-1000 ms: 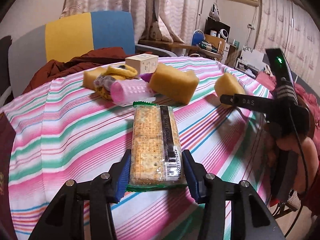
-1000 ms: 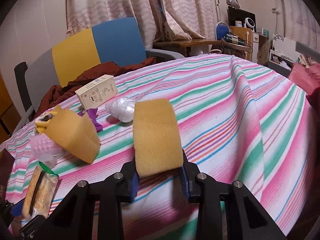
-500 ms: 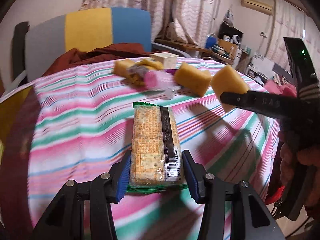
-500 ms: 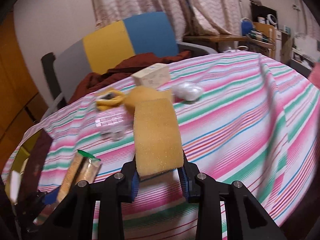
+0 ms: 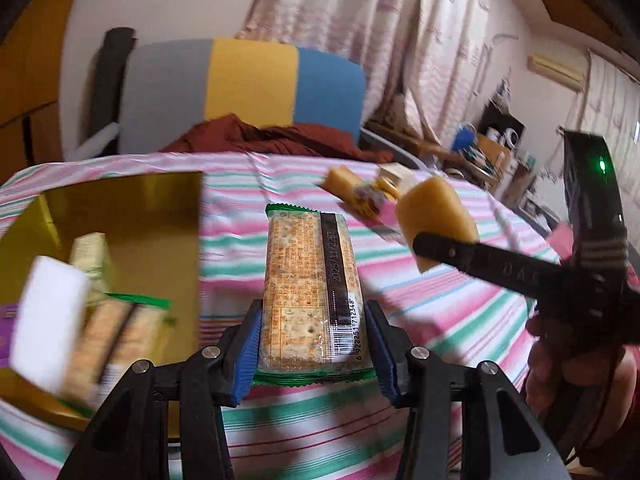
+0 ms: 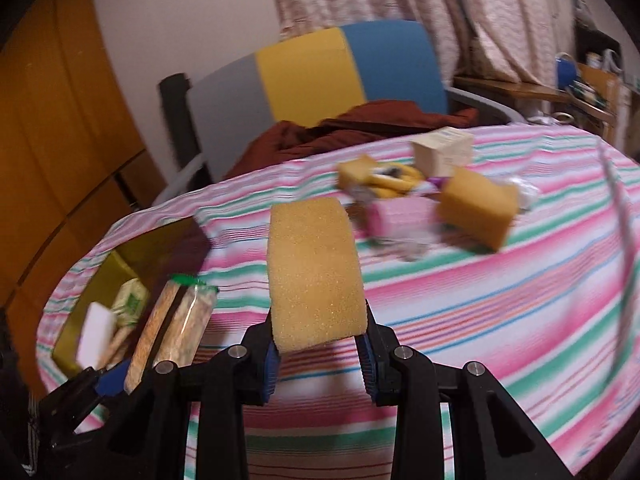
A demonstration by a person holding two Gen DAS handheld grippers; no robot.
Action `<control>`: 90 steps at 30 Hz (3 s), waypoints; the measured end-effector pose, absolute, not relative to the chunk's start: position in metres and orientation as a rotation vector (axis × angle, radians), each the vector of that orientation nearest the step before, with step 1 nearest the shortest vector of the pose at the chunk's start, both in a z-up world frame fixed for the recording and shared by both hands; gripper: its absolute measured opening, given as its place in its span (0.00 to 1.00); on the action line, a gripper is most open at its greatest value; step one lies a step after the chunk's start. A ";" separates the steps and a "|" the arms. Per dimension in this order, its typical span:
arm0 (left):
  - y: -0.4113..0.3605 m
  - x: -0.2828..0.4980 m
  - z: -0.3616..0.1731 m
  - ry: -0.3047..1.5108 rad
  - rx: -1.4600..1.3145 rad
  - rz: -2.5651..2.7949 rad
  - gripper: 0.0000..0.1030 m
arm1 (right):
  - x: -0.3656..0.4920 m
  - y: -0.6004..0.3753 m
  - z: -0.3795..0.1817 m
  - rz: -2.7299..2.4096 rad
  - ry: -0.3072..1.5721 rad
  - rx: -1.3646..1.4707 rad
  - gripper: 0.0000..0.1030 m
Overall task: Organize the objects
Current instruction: 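Carry the crackers and sponge over the gold tray and open both tools, then move both tools from the gold tray back to the remaining items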
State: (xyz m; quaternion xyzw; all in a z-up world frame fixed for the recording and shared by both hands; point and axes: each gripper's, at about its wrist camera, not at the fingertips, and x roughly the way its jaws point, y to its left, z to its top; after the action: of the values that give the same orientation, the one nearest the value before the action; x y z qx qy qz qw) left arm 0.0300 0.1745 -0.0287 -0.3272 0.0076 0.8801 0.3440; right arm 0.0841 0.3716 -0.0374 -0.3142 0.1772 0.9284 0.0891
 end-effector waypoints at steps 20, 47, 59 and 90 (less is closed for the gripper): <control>0.026 -0.066 -0.016 -0.166 -0.944 2.610 0.48 | 0.006 0.233 -0.016 3.037 0.395 -1.078 0.33; -0.014 -0.093 -0.021 -0.264 -1.067 2.706 0.72 | -0.006 0.225 -0.024 2.986 0.533 -1.099 0.70; 0.004 -0.068 -0.014 -0.295 -1.039 2.697 0.72 | 0.004 0.237 -0.027 2.966 0.573 -1.091 0.70; 0.179 0.019 -0.015 0.072 -0.990 2.265 0.72 | 0.070 0.406 -0.064 2.621 0.657 -0.977 0.74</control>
State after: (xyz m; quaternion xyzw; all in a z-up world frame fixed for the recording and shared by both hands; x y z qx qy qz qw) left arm 0.0193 0.1793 -0.0153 -0.3780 0.0274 0.8652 0.3282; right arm 0.0700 0.4057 -0.0639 -0.3371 0.2266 0.9039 0.1339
